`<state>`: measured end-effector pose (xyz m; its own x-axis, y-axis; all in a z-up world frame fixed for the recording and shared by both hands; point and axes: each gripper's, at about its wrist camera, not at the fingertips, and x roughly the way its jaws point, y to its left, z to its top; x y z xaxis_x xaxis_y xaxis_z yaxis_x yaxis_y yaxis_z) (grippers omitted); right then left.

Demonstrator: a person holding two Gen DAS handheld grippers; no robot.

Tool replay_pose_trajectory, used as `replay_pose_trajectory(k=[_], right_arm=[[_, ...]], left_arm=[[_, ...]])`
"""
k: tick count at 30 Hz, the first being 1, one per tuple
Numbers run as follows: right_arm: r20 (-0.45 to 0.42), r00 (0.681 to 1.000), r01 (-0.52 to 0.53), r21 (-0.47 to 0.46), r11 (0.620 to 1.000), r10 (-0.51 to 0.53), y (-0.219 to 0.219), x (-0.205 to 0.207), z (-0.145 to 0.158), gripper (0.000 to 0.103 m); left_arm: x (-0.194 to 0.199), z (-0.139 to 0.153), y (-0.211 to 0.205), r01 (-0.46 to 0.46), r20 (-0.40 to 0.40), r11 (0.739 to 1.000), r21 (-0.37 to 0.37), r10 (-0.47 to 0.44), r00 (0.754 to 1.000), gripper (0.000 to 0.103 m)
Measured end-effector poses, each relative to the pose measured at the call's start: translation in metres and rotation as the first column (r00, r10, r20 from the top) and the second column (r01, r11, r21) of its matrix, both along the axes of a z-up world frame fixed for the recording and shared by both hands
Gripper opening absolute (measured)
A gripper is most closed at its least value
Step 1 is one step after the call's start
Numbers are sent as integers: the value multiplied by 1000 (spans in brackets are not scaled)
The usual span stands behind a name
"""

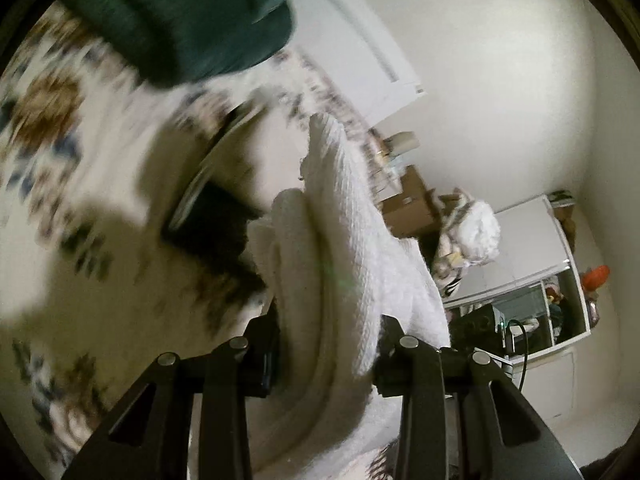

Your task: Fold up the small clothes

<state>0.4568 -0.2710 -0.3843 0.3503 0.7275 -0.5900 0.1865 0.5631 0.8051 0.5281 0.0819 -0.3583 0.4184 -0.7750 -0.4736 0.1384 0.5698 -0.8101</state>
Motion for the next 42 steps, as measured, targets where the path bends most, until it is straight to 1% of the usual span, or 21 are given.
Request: replay_pose_trajectory(k=[2, 5, 9, 11, 14, 16, 18, 20, 23, 24, 26, 28, 29, 31, 33, 34, 35, 36, 37, 38, 42], right_arm=[[41, 999, 20, -7, 1000, -20, -13, 20, 39, 36], [82, 996, 49, -30, 998, -46, -31, 59, 76, 36], [91, 992, 88, -48, 995, -83, -43, 129, 90, 36], [77, 992, 99, -54, 994, -95, -53, 162, 79, 36], [24, 994, 110, -74, 991, -109, -59, 208, 38, 35], [-18, 995, 101, -93, 991, -103, -59, 230, 10, 36], [-61, 994, 79, -117, 990, -86, -57, 248, -16, 36], [-89, 995, 40, -158, 987, -55, -51, 263, -29, 38], [-114, 993, -23, -231, 973, -4, -42, 272, -35, 46], [-113, 994, -40, -262, 964, 11, -40, 273, -32, 55], [-117, 993, -65, -339, 939, 27, -33, 272, -24, 59], [-109, 994, -70, -407, 911, 27, -28, 269, -19, 70], [-92, 996, -64, -466, 882, 23, -25, 265, -11, 72], [-82, 997, -55, -527, 848, 15, -17, 256, 1, 83], [-58, 998, -31, -593, 804, -4, -14, 246, 17, 90], [-38, 999, -17, -614, 789, -8, -14, 242, 23, 95], [-20, 1000, -6, -645, 764, -8, -12, 237, 30, 98], [2, 1000, 5, -690, 724, -5, -9, 230, 40, 103], [17, 1000, 12, -723, 691, 1, -5, 223, 47, 103], [23, 1000, 7, -765, 644, 16, 0, 214, 54, 103], [18, 1000, 26, -821, 570, -19, 0, 185, 62, 103]], left_arm=[[29, 25, -10, 5, 20, 1000, -7, -5, 1000, 31], [75, 49, -26, 15, 44, 1000, 11, -15, 999, 32], [140, 48, -51, 31, 47, 997, 65, -34, 998, 32], [169, 32, -62, 33, 38, 993, 112, -38, 999, 32], [199, -5, -74, 42, 2, 980, 195, -43, 999, 32], [211, -28, -79, 38, -2, 957, 288, -39, 999, 32], [211, -40, -80, 35, 4, 939, 342, -39, 999, 33], [209, -47, -78, 25, -2, 929, 368, -26, 1000, 35], [204, -45, -77, 6, 0, 912, 410, -6, 1000, 39], [202, -42, -80, 1, 2, 898, 440, -3, 1000, 41], [199, -33, -83, -21, 20, 865, 502, 13, 1000, 42], [196, -21, -86, -67, 56, 824, 563, 43, 997, 43], [198, -20, -86, -81, 69, 814, 575, 51, 996, 43], [195, -12, -88, -111, 103, 794, 598, 61, 993, 47], [190, -3, -91, -137, 145, 774, 619, 59, 988, 73], [188, 1, -94, -146, 163, 760, 633, 54, 985, 80], [184, 5, -97, -153, 178, 743, 652, 47, 983, 93], [181, 7, -100, -156, 188, 729, 666, 38, 981, 100], [175, 11, -104, -152, 192, 716, 681, 25, 981, 102], [172, 12, -107, -149, 192, 706, 693, 20, 981, 103], [148, 17, -119, -149, 188, 633, 760, 6, 982, 103]])
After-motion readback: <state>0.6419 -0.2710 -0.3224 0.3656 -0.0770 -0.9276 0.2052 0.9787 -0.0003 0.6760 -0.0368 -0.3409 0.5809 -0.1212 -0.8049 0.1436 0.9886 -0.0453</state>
